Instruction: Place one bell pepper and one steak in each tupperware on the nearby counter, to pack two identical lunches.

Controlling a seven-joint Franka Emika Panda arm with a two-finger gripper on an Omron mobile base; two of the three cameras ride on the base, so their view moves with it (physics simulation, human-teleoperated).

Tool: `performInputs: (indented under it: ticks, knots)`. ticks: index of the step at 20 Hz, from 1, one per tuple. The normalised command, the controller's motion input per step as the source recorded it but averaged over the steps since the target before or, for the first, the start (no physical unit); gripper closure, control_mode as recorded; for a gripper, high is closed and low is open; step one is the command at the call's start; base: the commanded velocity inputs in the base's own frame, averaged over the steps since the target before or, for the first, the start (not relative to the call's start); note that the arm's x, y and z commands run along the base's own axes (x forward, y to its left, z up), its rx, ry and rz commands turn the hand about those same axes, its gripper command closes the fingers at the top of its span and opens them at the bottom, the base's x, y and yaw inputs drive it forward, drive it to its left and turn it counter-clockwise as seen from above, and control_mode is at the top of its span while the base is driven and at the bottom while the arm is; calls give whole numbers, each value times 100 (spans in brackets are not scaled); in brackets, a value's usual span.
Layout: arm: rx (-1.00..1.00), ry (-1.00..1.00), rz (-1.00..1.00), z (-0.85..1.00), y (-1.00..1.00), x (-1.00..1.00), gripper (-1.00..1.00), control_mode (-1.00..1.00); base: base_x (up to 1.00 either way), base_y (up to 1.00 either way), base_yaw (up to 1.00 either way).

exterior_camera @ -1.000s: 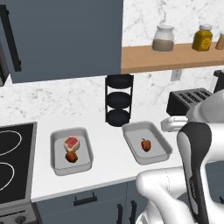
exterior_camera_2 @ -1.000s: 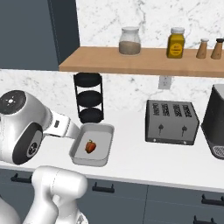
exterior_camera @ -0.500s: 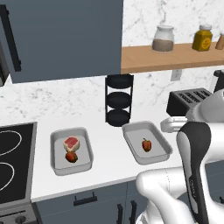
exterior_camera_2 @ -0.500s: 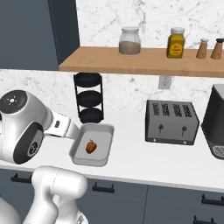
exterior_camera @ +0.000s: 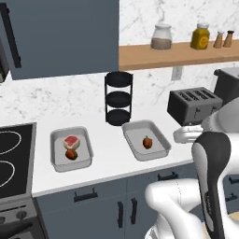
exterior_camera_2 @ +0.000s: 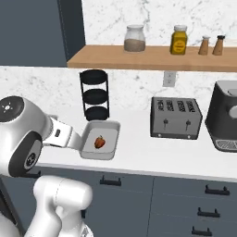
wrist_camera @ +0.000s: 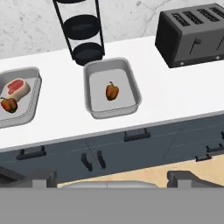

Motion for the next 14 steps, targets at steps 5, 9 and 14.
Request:
performInputs:
  ticks: [5,9,14]
  knots:
    - [0,0,0,0,0,0,-100,100,-66,-87,-16]
    - [0,0,0,0,0,0,-100,100,-52,-100,-1]
    - [0,0,0,0,0,0,-100,100,-55,-100,4]
